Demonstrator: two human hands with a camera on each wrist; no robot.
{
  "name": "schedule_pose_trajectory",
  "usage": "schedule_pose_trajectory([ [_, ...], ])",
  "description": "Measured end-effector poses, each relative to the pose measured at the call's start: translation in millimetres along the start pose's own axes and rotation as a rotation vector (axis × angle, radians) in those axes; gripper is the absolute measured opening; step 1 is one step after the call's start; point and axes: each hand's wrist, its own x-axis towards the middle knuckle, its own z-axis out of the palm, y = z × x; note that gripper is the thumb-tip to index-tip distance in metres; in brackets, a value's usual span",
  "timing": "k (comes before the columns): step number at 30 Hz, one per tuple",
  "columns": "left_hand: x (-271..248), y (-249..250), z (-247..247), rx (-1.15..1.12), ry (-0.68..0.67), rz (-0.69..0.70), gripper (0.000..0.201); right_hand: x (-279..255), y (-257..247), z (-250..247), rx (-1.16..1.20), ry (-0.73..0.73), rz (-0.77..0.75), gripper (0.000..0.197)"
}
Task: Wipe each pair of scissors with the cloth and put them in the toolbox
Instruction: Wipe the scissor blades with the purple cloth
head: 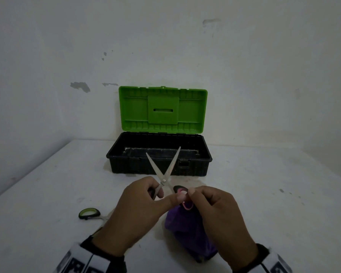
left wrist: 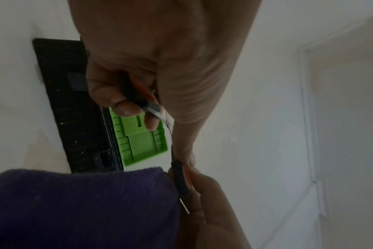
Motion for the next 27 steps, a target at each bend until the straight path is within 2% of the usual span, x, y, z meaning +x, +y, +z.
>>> schedule_pose_trajectory([
  [5, 4.2, 2.9, -3.3, 0.070, 0.044, 0.070, 0.062, -1.2, 5.8, -7.9, -0.023, -0.053, 0.008, 0.028],
  [9, 4.0, 6.6, -5.7, 0.129, 0.025, 0.078, 0.059, 8.9, 10.0, -24.7, 0.006, 0.049, 0.019, 0.024],
  [12, 2.7, 9.5, -4.4, 0.155, 0.013, 0.073, 0.055, 19.0, 5.1, -33.4, -0.001, 0.087, -0.098, 0.026],
  [16, 1.4, 12.1, -1.3, 0.143, -0.008, 0.098, 0.054, 25.4, -6.5, -26.7, -0.001, 0.016, -0.219, 0.034],
  [22, 2.5, 12.3, -1.2, 0.192, -0.001, 0.090, 0.056, 21.4, -12.4, -7.8, -0.047, 0.032, -0.255, 0.019],
  [27, 0.6, 17.7, 2.8, 0.304, 0.012, 0.080, 0.053, 19.2, -7.1, 6.7, -0.078, 0.144, -0.245, 0.013],
])
